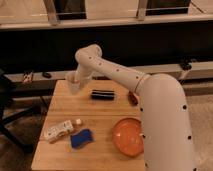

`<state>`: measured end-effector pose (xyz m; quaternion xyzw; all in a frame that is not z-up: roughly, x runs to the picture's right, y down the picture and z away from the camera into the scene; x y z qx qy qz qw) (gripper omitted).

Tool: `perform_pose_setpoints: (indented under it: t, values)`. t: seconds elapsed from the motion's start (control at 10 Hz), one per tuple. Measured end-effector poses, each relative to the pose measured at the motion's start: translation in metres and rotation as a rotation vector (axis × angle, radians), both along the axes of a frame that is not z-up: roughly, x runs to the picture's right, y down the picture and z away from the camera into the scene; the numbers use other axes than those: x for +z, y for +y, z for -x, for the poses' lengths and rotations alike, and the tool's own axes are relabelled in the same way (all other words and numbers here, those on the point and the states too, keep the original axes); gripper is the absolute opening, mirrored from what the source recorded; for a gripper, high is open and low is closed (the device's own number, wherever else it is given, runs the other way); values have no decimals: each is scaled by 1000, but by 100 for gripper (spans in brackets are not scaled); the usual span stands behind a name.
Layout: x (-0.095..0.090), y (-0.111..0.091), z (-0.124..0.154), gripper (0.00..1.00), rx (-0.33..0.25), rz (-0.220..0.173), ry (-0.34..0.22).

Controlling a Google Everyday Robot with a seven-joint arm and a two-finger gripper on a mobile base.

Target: Pick up the ceramic cup

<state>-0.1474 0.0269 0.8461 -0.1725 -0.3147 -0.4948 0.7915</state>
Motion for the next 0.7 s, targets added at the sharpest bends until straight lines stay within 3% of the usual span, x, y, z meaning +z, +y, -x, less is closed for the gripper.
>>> perform_pose_setpoints:
  t: [0.7]
  values:
    - [-25, -8, -7, 1, -25, -3, -3]
